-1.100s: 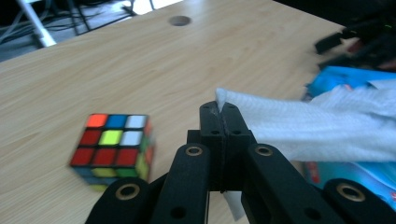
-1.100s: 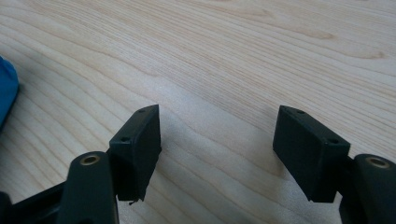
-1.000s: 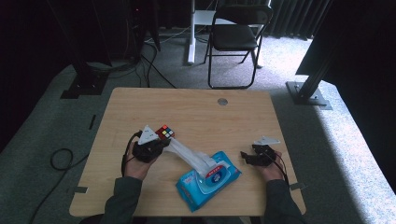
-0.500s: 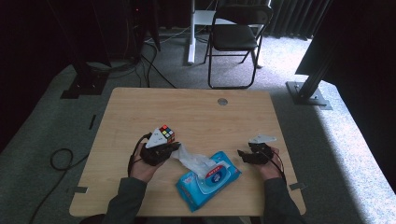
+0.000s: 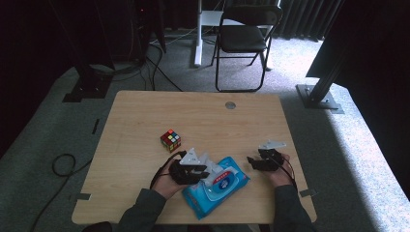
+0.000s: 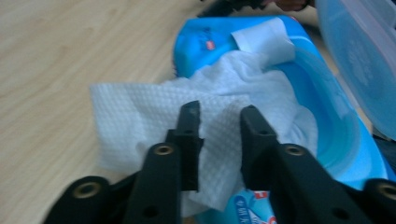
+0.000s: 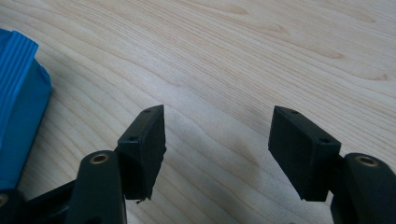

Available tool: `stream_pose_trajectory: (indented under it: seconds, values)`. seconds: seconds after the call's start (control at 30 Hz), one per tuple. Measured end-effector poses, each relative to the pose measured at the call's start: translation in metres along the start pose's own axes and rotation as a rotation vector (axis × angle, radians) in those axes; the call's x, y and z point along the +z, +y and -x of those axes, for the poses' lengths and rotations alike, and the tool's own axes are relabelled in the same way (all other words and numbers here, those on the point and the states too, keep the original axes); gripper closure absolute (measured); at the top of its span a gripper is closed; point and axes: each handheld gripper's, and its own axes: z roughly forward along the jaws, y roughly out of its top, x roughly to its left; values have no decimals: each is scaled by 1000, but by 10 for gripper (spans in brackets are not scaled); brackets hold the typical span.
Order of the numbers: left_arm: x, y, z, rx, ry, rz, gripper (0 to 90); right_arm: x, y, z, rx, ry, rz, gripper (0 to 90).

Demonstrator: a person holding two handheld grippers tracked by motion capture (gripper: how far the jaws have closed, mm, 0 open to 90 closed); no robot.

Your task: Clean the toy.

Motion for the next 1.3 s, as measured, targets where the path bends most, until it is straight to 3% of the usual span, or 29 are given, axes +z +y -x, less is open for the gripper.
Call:
stream_pose_trajectory:
  seconds: [0.27, 0.53, 0.83, 0.93, 1.0, 1.3]
  values:
    - [1, -2, -2, -20, -47, -10, 451, 2, 0, -1, -4, 4, -7, 361]
    - [6, -5, -8, -51, -85, -33, 394, 3, 0, -2, -6, 6, -12, 361]
    - [7, -8, -12, -80, -124, -48, 395, 5, 0, -3, -13, 11, -19, 361]
    - [7, -7, -13, -86, -151, -52, 429, 4, 0, -3, -14, 13, -19, 361]
    - [6, -6, -12, -77, -155, -58, 508, 4, 1, -3, -13, 15, -14, 362]
    - [4, -6, -16, -87, -175, -56, 563, 0, 1, -1, 3, 26, 6, 366]
